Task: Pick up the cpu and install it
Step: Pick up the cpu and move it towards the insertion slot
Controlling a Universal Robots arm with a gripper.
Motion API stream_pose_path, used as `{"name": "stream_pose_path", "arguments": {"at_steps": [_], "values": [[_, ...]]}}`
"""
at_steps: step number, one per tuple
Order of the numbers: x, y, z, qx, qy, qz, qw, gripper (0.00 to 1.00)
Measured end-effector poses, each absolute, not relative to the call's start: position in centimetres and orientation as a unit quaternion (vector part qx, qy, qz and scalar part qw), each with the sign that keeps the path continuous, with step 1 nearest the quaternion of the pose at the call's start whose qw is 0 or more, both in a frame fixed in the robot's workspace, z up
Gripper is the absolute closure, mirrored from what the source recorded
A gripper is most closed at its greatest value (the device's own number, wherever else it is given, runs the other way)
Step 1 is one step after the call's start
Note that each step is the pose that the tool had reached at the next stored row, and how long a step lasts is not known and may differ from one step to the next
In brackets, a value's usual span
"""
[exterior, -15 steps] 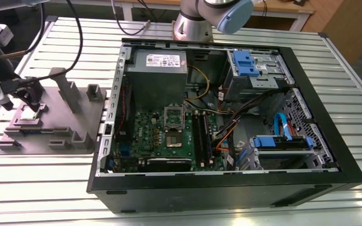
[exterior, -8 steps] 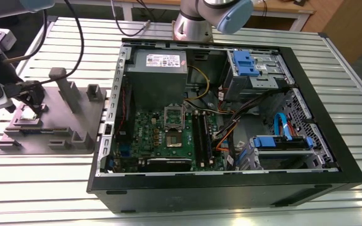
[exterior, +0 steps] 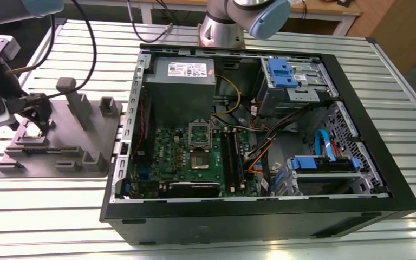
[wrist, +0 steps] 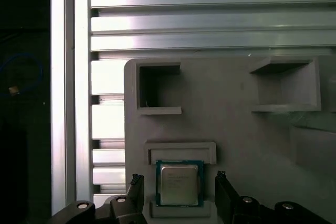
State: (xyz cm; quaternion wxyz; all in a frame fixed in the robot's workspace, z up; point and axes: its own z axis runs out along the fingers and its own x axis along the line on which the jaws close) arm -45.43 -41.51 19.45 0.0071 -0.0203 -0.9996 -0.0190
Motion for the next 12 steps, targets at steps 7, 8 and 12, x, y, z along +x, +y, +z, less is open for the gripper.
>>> {"name": "stream_pose_path", "arguments": {"at_steps": [7,8,12], "values": [[-45.45,-41.5,18.9,-0.029,-0.999,-0.019,0.007,0.35],[-45.45,-41.5,18.84,-0.029,-0.999,-0.019,0.007,0.35],[-45.45,-41.5,18.65,-0.031,-0.999,-0.019,0.007,0.35]]}}
